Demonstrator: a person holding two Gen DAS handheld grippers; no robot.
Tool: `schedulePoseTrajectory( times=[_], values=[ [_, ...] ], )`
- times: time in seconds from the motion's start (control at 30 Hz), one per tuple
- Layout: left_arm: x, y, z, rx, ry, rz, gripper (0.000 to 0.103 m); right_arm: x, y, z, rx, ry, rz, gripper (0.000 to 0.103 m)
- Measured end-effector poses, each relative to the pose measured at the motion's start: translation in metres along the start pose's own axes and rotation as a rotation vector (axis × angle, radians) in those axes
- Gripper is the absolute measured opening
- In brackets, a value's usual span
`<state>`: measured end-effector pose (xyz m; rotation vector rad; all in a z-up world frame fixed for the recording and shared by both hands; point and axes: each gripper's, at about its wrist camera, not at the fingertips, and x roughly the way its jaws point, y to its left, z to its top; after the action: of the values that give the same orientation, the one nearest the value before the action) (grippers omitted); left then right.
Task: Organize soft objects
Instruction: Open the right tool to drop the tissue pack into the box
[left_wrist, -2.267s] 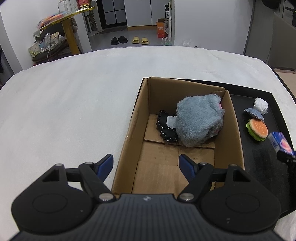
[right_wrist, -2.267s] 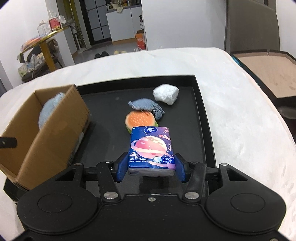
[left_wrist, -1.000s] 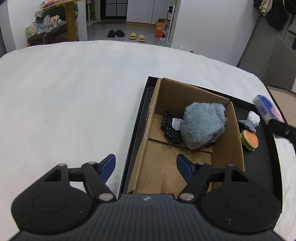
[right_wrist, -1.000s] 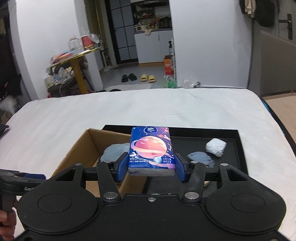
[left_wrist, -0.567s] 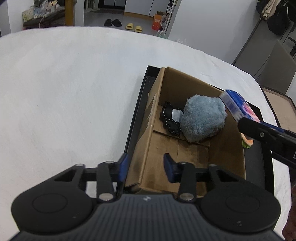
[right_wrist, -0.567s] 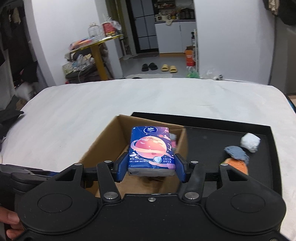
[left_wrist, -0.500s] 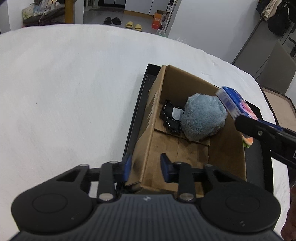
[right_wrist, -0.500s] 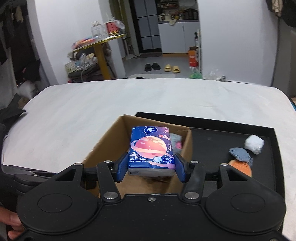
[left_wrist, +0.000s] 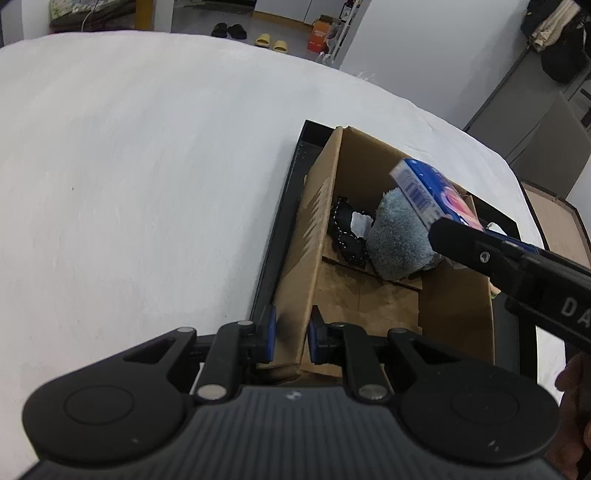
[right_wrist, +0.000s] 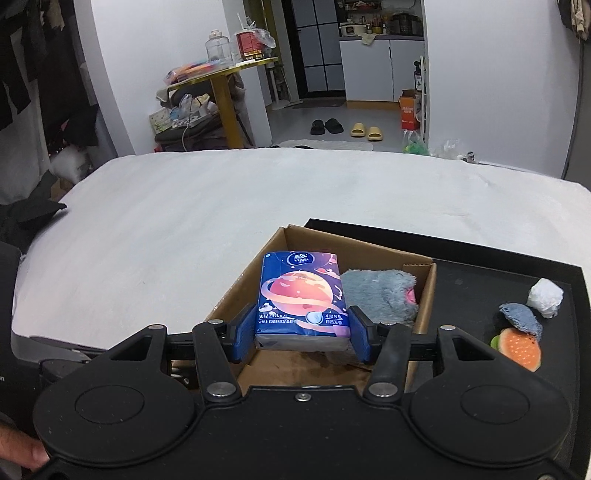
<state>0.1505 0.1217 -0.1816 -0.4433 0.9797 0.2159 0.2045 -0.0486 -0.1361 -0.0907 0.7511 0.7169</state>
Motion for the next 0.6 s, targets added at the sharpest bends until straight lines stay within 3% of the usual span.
schedulePoseTrajectory(
  times=[0.1, 0.17, 0.6],
  values=[
    [0.001, 0.003, 0.001, -0.017, 0.009, -0.004, 0.016, 0.002, 0.0, 0.0, 0.024, 0.008, 0.055, 0.06],
    [0.002, 0.002, 0.002, -0.016, 0.013, -0.001, 0.017, 0.002, 0.003, -0.003, 0.006, 0.016, 0.041, 0.069],
    [0.002, -0.011, 0.001, 0.04, 0.009, 0.082, 0.021, -0.024, -0.022, -0.015, 0.053, -0.004, 0.027, 0.069]
  ],
)
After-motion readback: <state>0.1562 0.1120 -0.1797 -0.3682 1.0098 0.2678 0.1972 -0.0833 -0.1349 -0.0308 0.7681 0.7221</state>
